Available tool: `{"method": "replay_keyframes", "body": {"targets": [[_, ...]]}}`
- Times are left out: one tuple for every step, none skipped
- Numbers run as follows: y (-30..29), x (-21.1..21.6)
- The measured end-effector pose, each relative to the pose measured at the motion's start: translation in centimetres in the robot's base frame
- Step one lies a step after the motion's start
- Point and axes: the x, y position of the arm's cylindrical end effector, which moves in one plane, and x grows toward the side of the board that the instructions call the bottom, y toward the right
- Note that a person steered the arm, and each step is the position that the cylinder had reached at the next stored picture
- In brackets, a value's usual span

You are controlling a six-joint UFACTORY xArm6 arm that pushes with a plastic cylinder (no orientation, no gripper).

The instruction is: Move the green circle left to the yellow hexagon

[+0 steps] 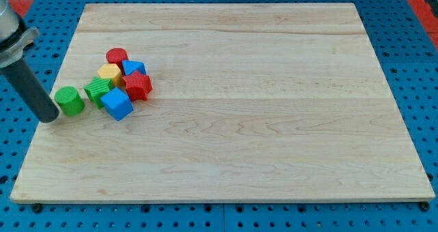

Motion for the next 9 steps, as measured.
{"method": "replay_keyframes", "body": {"targets": [[0.6,0.0],[0.6,-0.5],[0.5,-1.5],[0.5,-3.3],[0.6,-5.1],[1.1,-6.7],[1.2,-7.7],[1.3,-8.1],[2.0,-8.1]]}}
